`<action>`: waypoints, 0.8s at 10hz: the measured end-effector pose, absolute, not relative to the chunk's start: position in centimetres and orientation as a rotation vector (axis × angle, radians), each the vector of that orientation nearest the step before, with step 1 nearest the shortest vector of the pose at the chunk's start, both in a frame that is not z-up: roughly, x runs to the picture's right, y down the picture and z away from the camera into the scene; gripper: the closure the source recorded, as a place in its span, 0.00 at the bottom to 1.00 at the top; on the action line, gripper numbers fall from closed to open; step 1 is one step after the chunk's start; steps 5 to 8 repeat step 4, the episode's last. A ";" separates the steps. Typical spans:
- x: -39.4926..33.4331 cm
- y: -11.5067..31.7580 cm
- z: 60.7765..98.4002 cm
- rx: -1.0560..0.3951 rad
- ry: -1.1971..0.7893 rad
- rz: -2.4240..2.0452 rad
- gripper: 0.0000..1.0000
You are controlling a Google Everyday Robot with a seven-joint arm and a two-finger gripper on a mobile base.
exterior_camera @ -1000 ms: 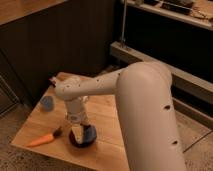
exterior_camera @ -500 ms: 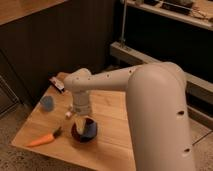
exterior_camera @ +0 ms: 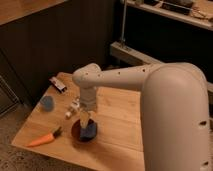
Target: Place the white sponge in the ceramic bowl
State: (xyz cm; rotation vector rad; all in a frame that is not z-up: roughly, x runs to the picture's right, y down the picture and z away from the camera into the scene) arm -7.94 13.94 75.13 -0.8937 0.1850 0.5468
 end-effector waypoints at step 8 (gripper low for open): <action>-3.8 11.7 76.8 -0.801 0.275 0.779 0.29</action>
